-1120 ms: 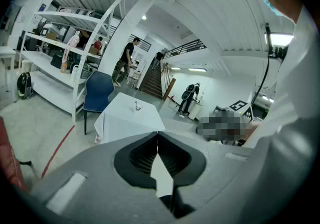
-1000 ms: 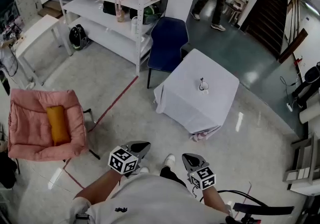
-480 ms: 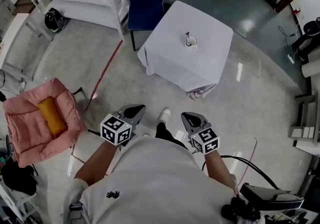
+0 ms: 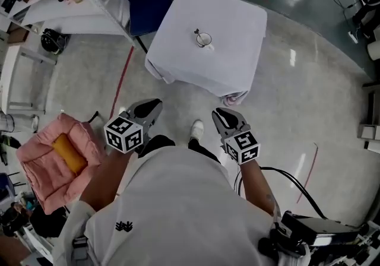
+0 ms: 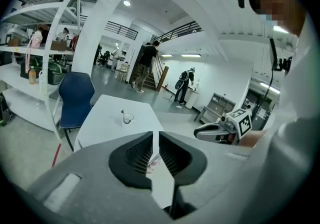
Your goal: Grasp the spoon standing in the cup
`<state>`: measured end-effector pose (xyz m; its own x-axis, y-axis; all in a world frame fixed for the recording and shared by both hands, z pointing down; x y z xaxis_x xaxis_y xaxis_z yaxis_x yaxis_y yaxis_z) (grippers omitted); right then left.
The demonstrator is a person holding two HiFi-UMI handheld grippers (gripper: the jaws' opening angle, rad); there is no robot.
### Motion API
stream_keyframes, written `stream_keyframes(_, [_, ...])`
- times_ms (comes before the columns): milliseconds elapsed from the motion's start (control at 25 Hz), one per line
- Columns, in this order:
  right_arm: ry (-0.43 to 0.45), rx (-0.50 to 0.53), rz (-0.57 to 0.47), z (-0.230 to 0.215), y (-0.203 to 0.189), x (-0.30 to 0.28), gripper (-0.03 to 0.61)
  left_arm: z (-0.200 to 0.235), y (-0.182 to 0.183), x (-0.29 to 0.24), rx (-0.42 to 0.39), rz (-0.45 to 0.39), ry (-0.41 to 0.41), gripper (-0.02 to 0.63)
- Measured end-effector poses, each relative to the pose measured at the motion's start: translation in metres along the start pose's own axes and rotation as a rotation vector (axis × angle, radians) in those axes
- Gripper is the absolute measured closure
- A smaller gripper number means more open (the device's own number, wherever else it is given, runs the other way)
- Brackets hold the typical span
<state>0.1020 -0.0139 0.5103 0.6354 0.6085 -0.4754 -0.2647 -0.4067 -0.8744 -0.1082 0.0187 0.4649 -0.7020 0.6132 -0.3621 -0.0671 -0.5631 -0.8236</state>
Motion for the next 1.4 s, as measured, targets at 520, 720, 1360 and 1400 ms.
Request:
stream_keyframes(520, [-0.2,-0.135,0.047,-0.078,-0.005,-0.027,0.48,0.113,0.065,-0.135,0.051,0.035,-0.11,0.508])
stream_keyframes(720, [-0.331,-0.177,0.055,-0.093,0.025,-0.052,0.494,0.192,0.075,-0.181,0.111,0.084,-0.162,0.498])
stream_keyframes(1360, [-0.66,-0.344,0.155,-0.102,0.066,-0.108,0.535,0.348,0.066,-0.328,0.301,0.333,-0.267,0.456])
stream_keyframes(1400, [-0.683,-0.363,0.163,-0.1,0.065,-0.104,0.535,0.348,0.064,-0.333,0.312,0.348,-0.277,0.456])
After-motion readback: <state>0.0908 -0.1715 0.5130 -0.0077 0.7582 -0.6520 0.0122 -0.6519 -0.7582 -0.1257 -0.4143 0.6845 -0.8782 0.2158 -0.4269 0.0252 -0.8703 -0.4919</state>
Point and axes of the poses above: the fingertips, and each gripper's own axes: x backward along the fingers, z to its left, y out of its top, the point moved 3 cm from there along x, backward along the fingers, and after that the axes turned 14 degrees about -y, right-handed, at the moved point
